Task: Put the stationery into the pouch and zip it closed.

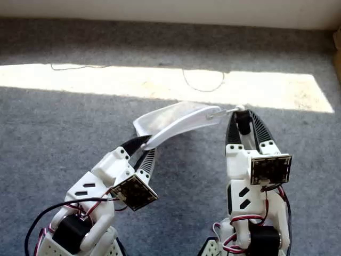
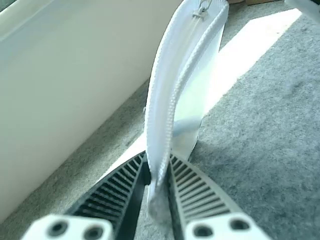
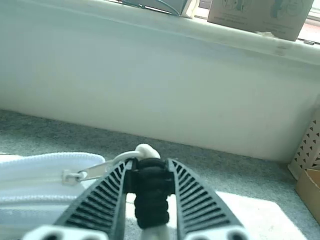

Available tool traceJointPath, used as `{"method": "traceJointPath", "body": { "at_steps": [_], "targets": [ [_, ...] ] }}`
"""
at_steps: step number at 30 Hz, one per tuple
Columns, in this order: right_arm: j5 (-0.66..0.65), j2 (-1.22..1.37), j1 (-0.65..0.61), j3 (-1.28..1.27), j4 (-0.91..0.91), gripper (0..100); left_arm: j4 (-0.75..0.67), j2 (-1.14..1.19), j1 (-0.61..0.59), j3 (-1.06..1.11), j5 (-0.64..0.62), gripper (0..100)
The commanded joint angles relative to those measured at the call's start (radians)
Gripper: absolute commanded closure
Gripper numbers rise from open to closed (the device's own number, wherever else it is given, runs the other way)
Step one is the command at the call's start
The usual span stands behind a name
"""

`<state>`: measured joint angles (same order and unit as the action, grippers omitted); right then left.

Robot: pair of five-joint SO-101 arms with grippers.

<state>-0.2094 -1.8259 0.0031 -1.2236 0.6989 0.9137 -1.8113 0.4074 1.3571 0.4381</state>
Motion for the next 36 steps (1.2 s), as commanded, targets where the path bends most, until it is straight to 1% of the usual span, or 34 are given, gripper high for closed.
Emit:
{"method": "traceJointPath", "body": {
  "at_steps": [1,5,9,13,15,19,21,22,27,30,33,36],
  "targets": [
    [-0.008,-0.010,0.093,0.012,-0.048,99.3,0.006,-0.015,-0.105,-0.039,-0.046,99],
    [-0.005,-0.010,0.108,0.010,-0.045,99.3,0.011,-0.015,-0.148,-0.068,-0.055,99],
    [-0.003,-0.010,0.104,0.010,-0.030,99.3,0.012,-0.015,-0.148,-0.087,-0.058,99],
    [-0.003,-0.010,0.084,0.016,0.027,97.9,0.012,-0.015,-0.148,-0.110,-0.095,99],
    [-0.003,-0.010,0.064,0.019,0.081,92.2,0.012,-0.015,-0.148,-0.114,-0.097,99],
    [-0.003,-0.010,0.025,0.022,0.193,74.6,0.011,-0.015,-0.153,-0.113,-0.097,99],
    [-0.003,-0.010,0.010,0.022,0.213,68.6,0.006,-0.015,-0.194,-0.113,-0.097,99],
    [-0.003,-0.010,0.002,0.022,0.219,67.3,0.006,-0.015,-0.228,-0.113,-0.097,99],
    [-0.003,-0.010,-0.001,0.022,0.223,67.3,-0.031,-0.015,-0.403,-0.125,-0.097,99],
    [-0.003,-0.010,-0.001,0.022,0.223,67.3,-0.031,-0.015,-0.484,-0.159,-0.097,99],
    [-0.003,-0.010,-0.001,0.022,0.223,67.3,-0.031,-0.015,-0.536,-0.208,-0.092,99],
    [-0.003,-0.010,-0.001,0.022,0.223,67.3,-0.029,-0.015,-0.559,-0.259,-0.091,99]
  ]
}}
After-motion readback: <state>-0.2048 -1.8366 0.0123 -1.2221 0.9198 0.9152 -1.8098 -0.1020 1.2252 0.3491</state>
